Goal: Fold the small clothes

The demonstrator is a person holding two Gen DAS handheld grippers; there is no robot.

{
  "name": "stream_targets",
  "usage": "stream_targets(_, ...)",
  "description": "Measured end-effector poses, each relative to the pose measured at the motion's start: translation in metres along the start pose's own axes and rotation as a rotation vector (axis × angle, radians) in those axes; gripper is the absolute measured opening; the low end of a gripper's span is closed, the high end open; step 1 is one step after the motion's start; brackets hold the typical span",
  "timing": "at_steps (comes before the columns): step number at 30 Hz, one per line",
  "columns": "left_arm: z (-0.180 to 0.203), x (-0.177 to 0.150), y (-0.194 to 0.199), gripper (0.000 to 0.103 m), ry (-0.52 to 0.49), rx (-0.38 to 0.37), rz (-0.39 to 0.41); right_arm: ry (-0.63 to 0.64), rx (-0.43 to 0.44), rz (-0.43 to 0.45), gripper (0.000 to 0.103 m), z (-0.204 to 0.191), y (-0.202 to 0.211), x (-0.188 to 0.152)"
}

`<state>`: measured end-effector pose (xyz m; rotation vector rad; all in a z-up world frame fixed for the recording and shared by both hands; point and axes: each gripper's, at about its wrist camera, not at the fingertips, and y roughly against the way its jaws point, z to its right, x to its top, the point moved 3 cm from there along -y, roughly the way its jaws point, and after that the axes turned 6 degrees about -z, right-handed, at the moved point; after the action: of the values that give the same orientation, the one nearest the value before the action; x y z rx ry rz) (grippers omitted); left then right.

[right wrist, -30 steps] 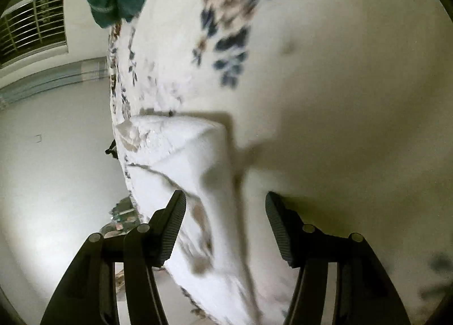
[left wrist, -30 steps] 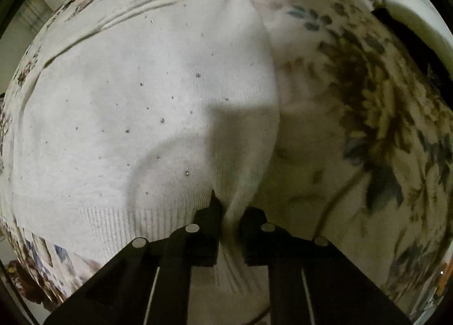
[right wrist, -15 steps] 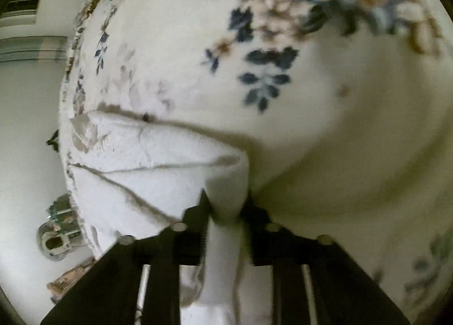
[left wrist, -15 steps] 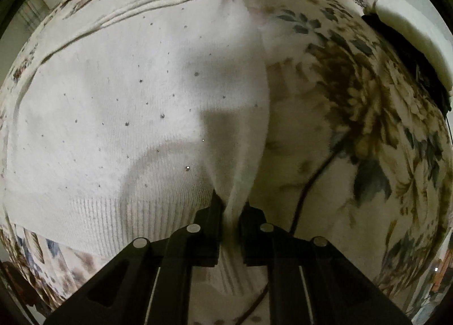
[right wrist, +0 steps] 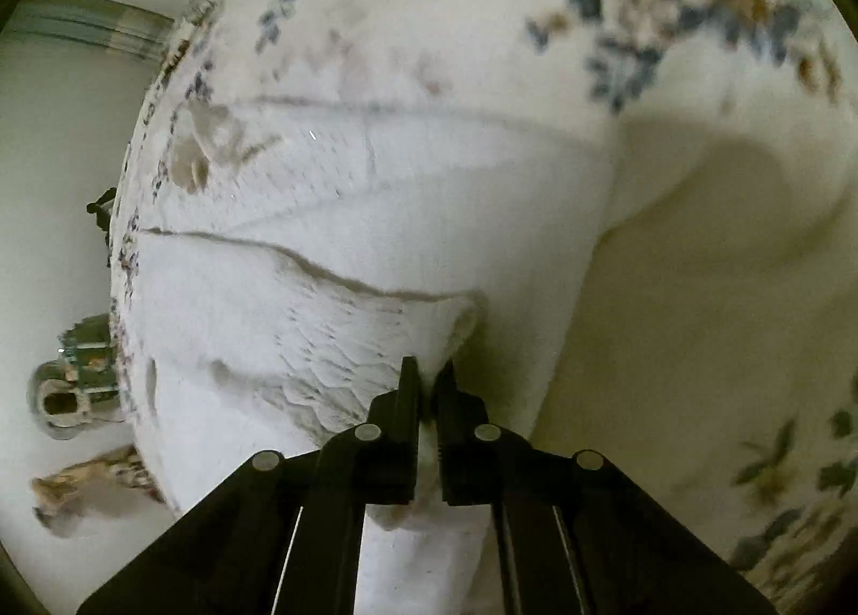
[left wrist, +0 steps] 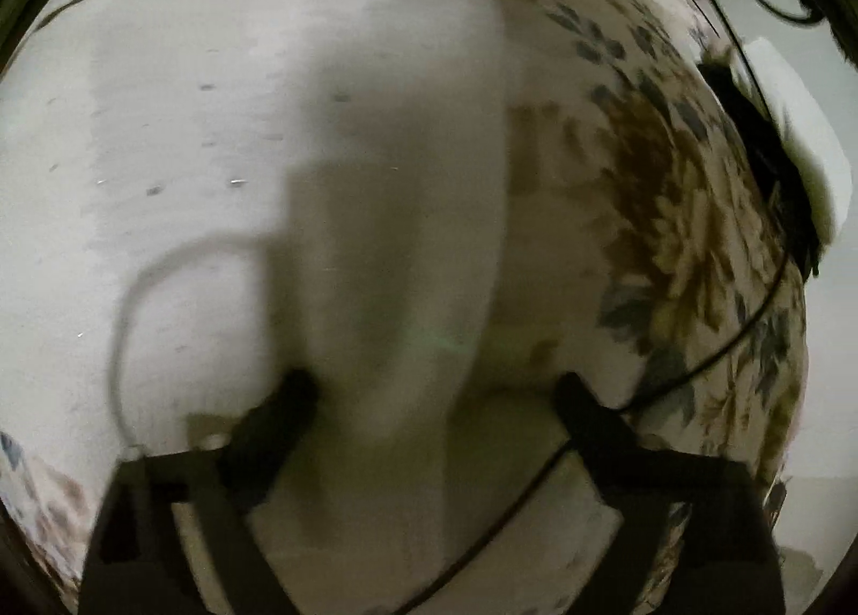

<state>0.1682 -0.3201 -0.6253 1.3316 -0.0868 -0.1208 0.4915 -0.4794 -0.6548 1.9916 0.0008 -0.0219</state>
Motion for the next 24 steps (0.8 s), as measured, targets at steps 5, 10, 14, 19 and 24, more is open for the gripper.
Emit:
stream_targets(5,0.01,0.001,0.0,0.103,0.009,0.047,-0.004,-0.003,-0.058,0.039,0.005,0.026,0.022,0.009)
stream_targets(10,0.021,0.012,-0.009,0.103,0.007,0.073,-0.023,0.03,-0.084,0.03,0.005,0.027,0.012,0.018)
stream_targets(14,0.029,0.025,-0.019,0.103,-0.001,0.091,-0.043,-0.034,-0.008,-0.038,0.027,0.031,-0.004,0.024)
stream_targets(19,0.029,0.027,-0.01,0.07,0.017,0.108,0.04,-0.219,0.15,0.016,0.05,0.08,0.008,0.031)
stream_targets(24,0.016,0.024,0.014,0.01,0.041,0.149,0.138,-0.359,0.322,-0.027,0.05,0.111,-0.015,0.045)
